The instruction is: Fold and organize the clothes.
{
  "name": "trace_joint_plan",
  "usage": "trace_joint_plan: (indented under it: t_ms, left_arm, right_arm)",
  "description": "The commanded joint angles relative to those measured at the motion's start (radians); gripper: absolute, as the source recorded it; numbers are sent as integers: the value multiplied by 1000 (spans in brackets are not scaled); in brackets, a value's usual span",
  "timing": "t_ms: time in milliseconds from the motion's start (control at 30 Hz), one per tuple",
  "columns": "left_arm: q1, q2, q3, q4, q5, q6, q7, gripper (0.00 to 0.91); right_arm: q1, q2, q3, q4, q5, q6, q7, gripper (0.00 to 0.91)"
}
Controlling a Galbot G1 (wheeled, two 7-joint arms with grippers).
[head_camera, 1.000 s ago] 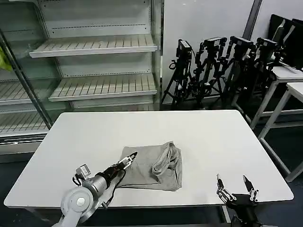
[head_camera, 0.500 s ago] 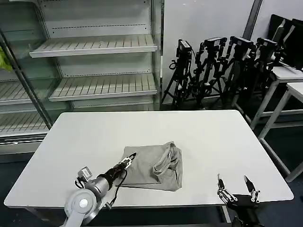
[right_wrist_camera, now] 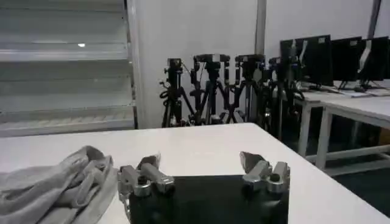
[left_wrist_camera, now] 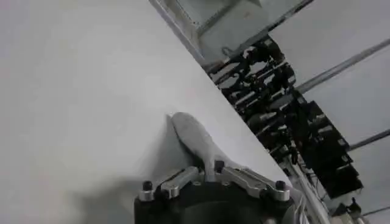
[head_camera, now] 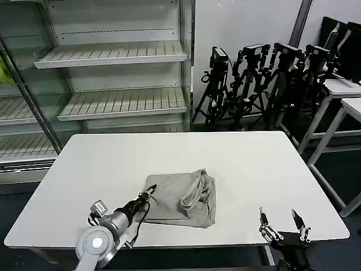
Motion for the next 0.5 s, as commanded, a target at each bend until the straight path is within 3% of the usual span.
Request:
trace_joint_plan:
  t_ms: [33,500]
  left_arm:
    - [15,51,-122,-27,-92,6,1,20]
    - [30,379,-542,28,-263,77,20,20]
  right_arm:
    - [3,-1,0,3,2,-1,1,907]
    - [47,-11,-19,-9,12,0,1,907]
